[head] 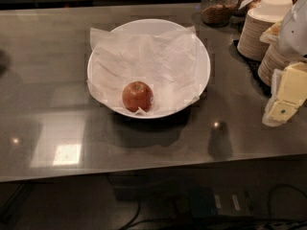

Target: Pick apple from white bowl

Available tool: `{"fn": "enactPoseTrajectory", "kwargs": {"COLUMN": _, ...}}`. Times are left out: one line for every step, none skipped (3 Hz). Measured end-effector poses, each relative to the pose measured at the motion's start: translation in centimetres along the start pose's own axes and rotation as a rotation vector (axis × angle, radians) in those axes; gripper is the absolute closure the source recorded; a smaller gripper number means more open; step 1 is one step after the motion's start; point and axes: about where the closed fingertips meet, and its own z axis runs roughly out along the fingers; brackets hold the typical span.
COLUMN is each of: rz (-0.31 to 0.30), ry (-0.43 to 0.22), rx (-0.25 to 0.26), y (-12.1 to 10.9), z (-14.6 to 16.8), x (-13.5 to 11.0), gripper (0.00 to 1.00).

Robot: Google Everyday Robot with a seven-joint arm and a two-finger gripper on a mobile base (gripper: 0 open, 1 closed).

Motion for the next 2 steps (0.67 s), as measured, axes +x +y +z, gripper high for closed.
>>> {"fn": "enactPoseTrajectory", "kwargs": {"rz": 0.000, "ry": 0.000, "rx": 0.000, "y": 0.00, "z": 0.00, "x": 0.00, "gripper": 0.00}}
{"fn": "enactPoseTrajectory", "kwargs": {"rz": -0.007, "ry": -0.022, "rx": 0.015, "y": -0.36, "z": 0.09, "x": -0.78, "gripper": 0.00}}
